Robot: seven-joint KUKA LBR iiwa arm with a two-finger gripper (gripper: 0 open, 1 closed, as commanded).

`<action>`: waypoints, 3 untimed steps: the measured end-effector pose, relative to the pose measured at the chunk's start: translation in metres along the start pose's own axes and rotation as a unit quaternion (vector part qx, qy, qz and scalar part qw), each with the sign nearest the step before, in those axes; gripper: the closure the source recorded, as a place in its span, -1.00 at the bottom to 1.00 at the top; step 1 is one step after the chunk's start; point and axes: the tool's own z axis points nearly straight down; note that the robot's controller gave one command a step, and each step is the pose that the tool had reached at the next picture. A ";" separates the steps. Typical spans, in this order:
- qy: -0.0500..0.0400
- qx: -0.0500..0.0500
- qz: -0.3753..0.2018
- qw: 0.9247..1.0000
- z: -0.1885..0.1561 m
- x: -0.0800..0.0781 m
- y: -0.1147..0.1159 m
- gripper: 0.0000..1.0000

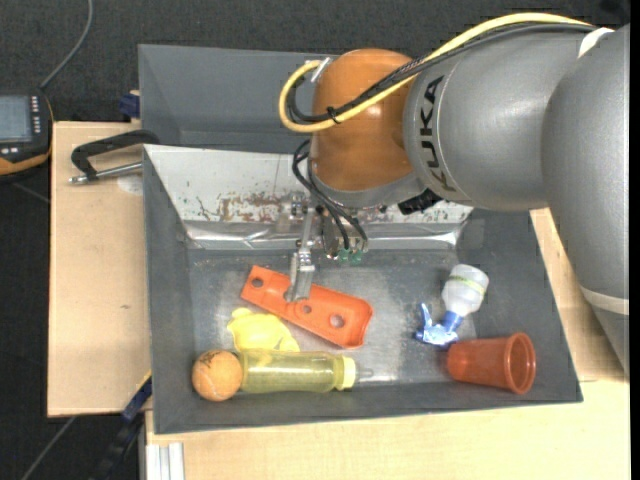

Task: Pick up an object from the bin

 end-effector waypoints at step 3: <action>-0.001 -0.001 0.069 0.998 0.069 0.037 -0.060 -1.00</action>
Offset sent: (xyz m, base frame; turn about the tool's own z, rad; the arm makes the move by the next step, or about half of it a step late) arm -0.0467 -0.0653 -0.0918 0.0886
